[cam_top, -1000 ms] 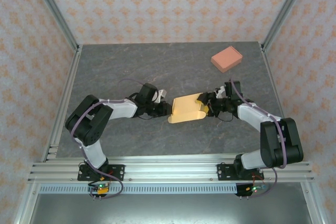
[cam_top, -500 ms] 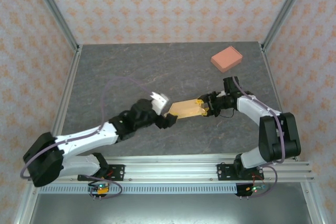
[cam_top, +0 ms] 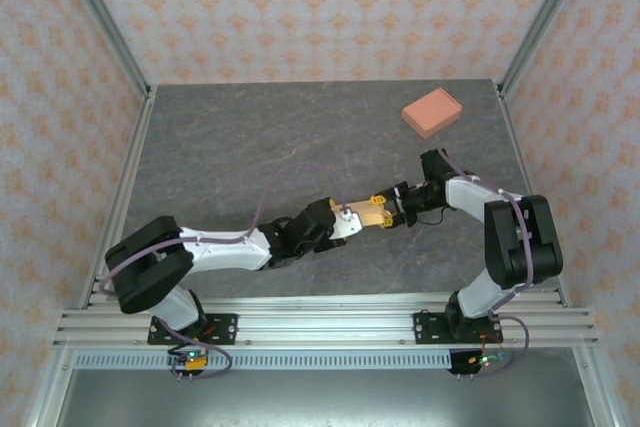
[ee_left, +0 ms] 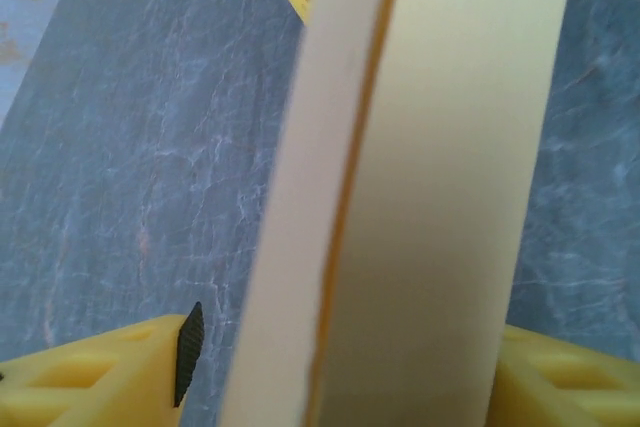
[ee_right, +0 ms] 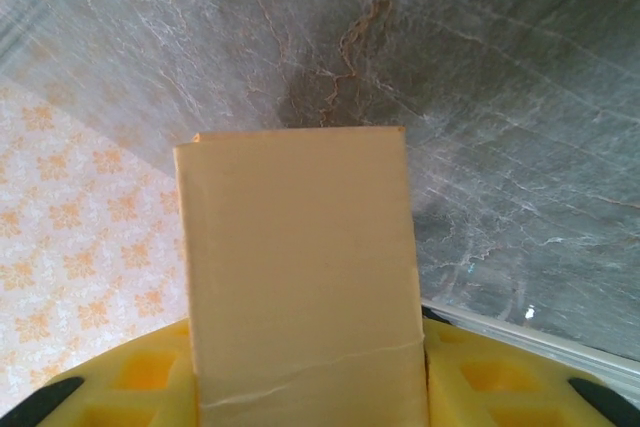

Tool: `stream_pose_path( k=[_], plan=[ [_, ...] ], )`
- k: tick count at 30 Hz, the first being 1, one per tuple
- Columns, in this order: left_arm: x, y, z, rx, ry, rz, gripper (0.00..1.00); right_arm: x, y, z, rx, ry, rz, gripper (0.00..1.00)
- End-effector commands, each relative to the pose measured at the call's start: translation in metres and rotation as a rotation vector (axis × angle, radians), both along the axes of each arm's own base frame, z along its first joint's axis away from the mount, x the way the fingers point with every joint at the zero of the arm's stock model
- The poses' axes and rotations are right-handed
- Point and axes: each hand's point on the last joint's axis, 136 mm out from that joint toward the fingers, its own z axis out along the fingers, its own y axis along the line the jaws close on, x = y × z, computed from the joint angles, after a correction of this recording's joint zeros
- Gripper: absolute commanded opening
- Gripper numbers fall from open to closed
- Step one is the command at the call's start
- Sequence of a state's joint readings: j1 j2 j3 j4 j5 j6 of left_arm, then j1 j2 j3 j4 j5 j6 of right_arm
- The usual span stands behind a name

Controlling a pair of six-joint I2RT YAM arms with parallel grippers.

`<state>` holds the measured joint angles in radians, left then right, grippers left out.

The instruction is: Fold the paper box

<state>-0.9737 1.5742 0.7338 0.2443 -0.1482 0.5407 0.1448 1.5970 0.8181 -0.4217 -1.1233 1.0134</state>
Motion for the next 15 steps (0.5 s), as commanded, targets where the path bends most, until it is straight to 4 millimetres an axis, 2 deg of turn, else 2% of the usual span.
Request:
stream_pose_path(
  k=[1, 3, 5, 7, 9, 12, 15],
  plan=[
    [0.016, 0.000, 0.013, 0.034, -0.088, 0.019, 0.60, -0.016, -0.006, -0.016, -0.046, 0.130, -0.030, 0.42],
    [0.013, -0.004, 0.016, 0.019, -0.070, -0.001, 0.54, -0.015, -0.006, -0.014, -0.040, 0.117, -0.026, 0.50],
    [0.011, -0.006, 0.018, -0.010, -0.016, -0.001, 0.53, -0.016, -0.010, -0.012, -0.049, 0.089, -0.007, 0.66],
    [0.004, -0.007, 0.013, -0.001, 0.108, -0.034, 0.52, -0.017, -0.013, -0.007, -0.058, 0.047, 0.002, 0.71],
    [0.005, -0.005, 0.014, 0.004, 0.162, -0.018, 0.47, -0.014, -0.018, 0.002, -0.067, -0.017, -0.016, 0.74],
    [0.004, 0.000, 0.013, 0.005, 0.233, -0.005, 0.46, -0.009, -0.036, 0.013, -0.118, -0.121, -0.080, 0.80],
    [0.005, 0.006, 0.015, -0.001, 0.307, 0.015, 0.47, 0.002, -0.062, 0.025, -0.205, -0.327, -0.131, 0.91]
  ],
)
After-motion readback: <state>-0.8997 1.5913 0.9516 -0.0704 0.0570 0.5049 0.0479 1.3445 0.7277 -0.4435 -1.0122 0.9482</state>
